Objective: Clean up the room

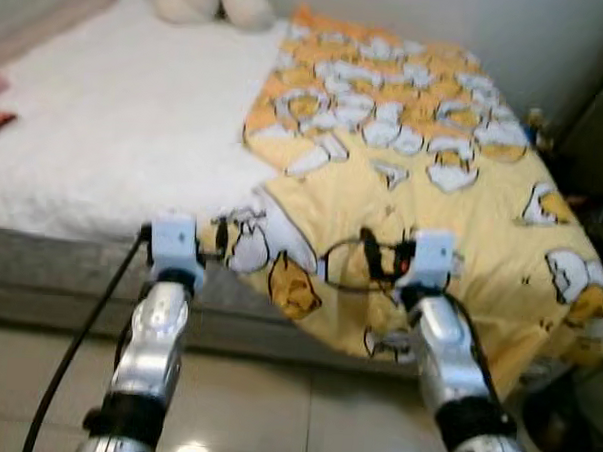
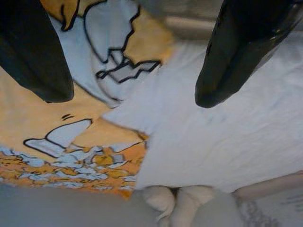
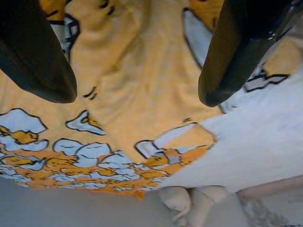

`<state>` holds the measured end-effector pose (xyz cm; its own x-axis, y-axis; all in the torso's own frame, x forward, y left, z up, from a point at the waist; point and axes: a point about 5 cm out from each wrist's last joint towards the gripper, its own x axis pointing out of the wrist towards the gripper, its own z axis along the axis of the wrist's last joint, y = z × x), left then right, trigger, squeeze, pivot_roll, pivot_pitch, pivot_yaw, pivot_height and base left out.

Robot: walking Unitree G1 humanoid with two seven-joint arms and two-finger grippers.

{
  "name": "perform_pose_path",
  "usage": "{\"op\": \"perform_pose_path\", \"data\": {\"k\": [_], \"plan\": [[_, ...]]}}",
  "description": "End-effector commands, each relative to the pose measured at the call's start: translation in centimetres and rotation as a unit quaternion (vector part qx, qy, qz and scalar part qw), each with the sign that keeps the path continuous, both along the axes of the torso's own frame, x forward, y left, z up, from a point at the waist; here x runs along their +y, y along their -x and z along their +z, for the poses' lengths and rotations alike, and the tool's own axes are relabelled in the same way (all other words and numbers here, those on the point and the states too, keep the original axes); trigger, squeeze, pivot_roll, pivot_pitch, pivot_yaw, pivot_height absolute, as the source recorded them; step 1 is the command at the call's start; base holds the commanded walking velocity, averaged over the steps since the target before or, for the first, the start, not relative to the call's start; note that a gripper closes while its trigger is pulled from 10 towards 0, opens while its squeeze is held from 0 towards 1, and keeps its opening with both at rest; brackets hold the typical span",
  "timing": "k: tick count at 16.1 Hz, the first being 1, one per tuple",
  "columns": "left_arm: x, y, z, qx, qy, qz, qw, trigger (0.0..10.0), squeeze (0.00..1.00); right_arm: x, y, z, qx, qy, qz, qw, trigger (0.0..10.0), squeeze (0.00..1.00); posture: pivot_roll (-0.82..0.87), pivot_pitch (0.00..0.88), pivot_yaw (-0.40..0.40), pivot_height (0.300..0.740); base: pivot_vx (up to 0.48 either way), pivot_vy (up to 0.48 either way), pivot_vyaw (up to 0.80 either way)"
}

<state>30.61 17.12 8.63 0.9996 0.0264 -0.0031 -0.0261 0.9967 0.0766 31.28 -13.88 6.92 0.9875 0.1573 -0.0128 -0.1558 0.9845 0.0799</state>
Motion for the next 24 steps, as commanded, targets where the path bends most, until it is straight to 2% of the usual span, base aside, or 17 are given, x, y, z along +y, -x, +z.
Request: {"op": "perform_pose_path", "data": {"k": [1,8,13,15,17,21,24], "plan": [[-1.4,-0.3,0.2,-0.001,0.008,-0.018,1.000,10.0,0.00,-1.4,0.1,-0.3,0.008,0.010,-0.018,1.000,10.0,0.00,0.04,0.000,-0.037,0.740,0.442,0.000,0.00],[-1.1,-0.6,0.2,0.000,0.002,-0.020,1.000,10.0,0.00,-1.2,0.2,-0.4,0.009,0.014,-0.015,1.000,10.0,0.00,0.04,0.000,-0.034,0.740,0.391,0.272,0.00],[-0.7,-1.1,0.2,0.010,-0.004,-0.023,1.000,10.0,0.00,-0.9,0.3,-0.8,0.024,0.017,-0.007,1.000,10.0,0.00,0.04,0.000,-0.038,0.740,0.000,0.463,-0.35],[-0.7,-1.3,0.0,0.025,-0.010,-0.034,0.999,10.0,0.00,-1.0,0.6,-1.1,0.029,0.018,-0.008,0.999,10.0,0.00,0.04,0.000,-0.037,0.740,0.000,0.480,-0.63],[-2.1,-1.8,-0.3,0.043,-0.042,-0.089,0.994,10.0,0.00,-1.2,1.3,-1.9,0.044,0.007,-0.010,0.999,10.0,0.00,0.03,0.000,-0.035,0.740,0.000,0.000,-0.63],[-2.6,-2.2,0.0,0.043,-0.031,-0.114,0.992,10.0,0.00,-1.3,1.4,-1.8,0.035,0.006,-0.016,0.999,10.0,0.00,0.02,0.000,-0.022,0.740,0.000,0.000,-0.16],[-2.8,-2.1,-0.2,0.043,-0.032,-0.124,0.991,10.0,0.00,-1.1,1.5,-1.9,0.041,0.019,-0.011,0.999,10.0,0.00,0.02,0.000,-0.018,0.740,0.477,0.000,-0.75]]}}
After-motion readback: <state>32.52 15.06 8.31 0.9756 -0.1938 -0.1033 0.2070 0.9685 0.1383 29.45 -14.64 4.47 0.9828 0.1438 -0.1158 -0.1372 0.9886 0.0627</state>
